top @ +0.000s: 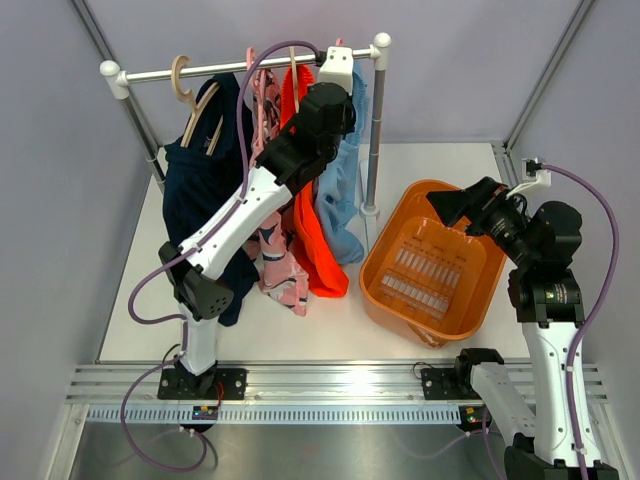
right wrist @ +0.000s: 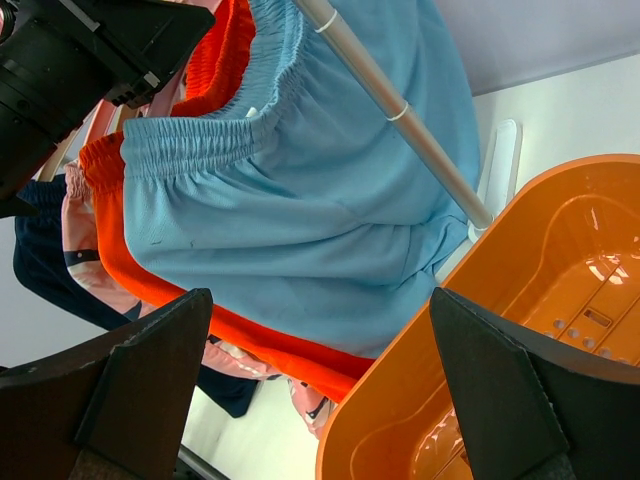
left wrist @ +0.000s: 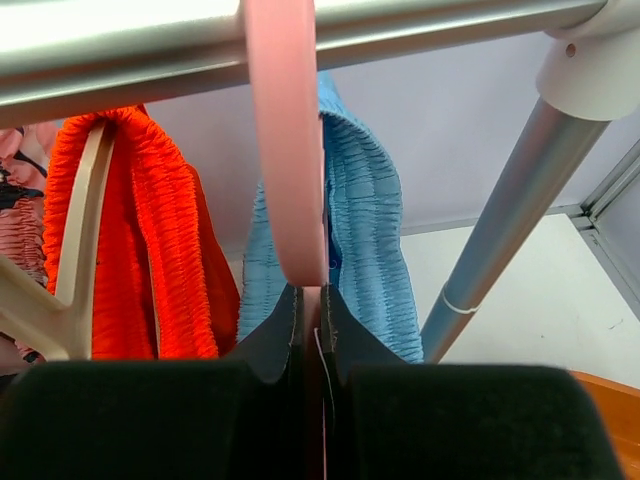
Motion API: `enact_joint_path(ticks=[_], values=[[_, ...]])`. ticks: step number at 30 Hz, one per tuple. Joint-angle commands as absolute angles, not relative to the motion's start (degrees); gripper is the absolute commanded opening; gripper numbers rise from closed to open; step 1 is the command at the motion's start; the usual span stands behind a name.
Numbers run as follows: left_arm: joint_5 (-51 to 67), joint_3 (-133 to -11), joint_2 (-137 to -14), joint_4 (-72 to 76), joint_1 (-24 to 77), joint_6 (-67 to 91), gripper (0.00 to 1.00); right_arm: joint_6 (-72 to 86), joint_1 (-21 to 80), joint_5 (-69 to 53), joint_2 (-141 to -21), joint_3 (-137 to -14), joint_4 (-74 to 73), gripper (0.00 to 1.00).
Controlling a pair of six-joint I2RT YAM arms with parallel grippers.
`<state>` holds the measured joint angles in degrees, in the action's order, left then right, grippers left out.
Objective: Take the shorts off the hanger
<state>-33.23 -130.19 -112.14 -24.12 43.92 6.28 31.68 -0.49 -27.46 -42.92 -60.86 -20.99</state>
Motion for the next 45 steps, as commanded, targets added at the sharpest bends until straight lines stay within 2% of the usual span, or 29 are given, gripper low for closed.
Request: enact_joint_path(ticks=[1, 12, 21, 30, 33, 35, 38, 45], values=[[-32.61, -132.54, -109.96, -24.70, 43.59, 4.22, 0.00, 30.59, -0.26, -26.54, -42.63, -61.61, -20.92, 0.99], [-25.23, -132.54, -102.49, -20.74, 43.59, -3.08, 0.00, 29.71, -0.26, -25.75, -43.33, -61.79, -20.66, 0.99], [-21.98, -132.19, -97.91, -27.67, 43.68, -3.08, 0.00, 34.60, -0.26, -25.75, -43.86, -60.12, -16.98, 0.99], [-14.86, -120.50, -87.10, -34.17, 46.13, -1.31, 0.00, 37.53, -0.35, -27.67, -42.88, -58.62, -12.57, 1.00], [-14.68, -119.10, -85.43, -37.17, 48.34, -1.76, 0.00, 36.92, -0.35, -33.37, -45.78, -61.85, -13.53, 0.92], [-14.07, -116.90, -84.29, -37.97, 49.39, -1.67, 0.00, 34.82, 4.11, -32.88, -47.02, -64.06, -15.99, 0.88], [-12.83, -113.66, -82.09, -38.76, 52.11, -0.97, 0.00, 30.95, 14.71, -23.58, -48.51, -68.11, -18.97, 0.88], [-14.76, -106.63, -77.35, -39.73, 55.36, -0.26, 0.00, 27.69, 28.36, -11.45, -56.67, -76.10, -22.14, 0.79]])
